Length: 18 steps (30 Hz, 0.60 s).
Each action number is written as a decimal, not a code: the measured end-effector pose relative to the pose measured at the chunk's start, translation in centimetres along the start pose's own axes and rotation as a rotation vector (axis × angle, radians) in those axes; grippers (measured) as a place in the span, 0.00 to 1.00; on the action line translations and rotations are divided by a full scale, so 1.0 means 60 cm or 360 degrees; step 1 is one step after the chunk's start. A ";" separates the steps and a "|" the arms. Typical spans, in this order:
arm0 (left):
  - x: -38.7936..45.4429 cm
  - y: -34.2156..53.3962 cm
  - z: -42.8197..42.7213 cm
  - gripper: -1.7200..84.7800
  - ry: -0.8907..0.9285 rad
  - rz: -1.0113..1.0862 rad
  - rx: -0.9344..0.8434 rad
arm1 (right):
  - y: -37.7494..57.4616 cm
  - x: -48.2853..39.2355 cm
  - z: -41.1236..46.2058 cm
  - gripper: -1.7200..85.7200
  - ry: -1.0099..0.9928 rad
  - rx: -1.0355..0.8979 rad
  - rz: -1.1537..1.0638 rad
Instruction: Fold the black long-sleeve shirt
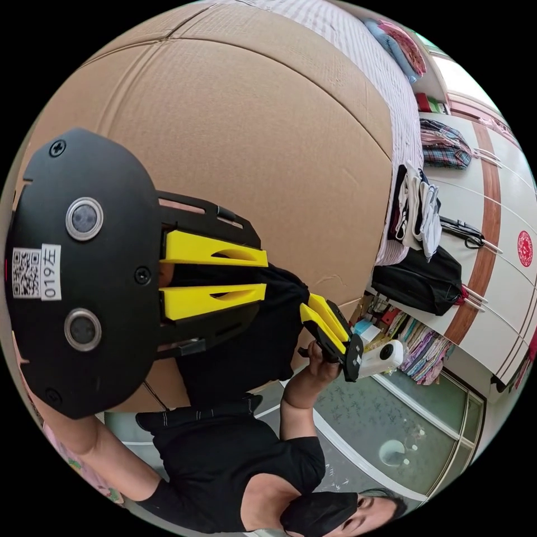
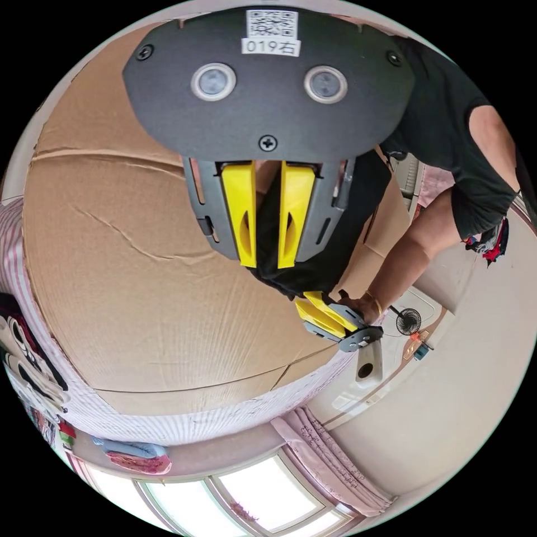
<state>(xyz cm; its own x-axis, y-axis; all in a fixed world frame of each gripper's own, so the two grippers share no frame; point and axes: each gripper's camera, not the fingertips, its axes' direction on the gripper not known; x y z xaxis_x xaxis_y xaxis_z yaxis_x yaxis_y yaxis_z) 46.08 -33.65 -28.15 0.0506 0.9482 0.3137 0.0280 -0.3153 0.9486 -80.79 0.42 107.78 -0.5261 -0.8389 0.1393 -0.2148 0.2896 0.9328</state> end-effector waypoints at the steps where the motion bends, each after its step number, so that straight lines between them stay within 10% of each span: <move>1: -0.001 0.002 -0.001 0.03 -0.0009 -0.0006 -0.0013 | -0.001 0.010 0.012 0.08 -0.0001 -0.0007 0.0007; 18: 0.007 0.034 -0.054 0.03 -0.0145 0.0005 -0.0071 | 0.030 0.103 0.088 0.01 0.0089 0.0128 0.0004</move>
<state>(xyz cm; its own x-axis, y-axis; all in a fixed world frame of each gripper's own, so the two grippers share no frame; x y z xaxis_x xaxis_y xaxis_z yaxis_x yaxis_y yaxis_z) 42.92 -33.76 -25.97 0.1414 0.9390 0.3135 -0.0166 -0.3144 0.9492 -88.76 -1.81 108.56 -0.4804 -0.8620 0.1618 -0.2801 0.3256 0.9031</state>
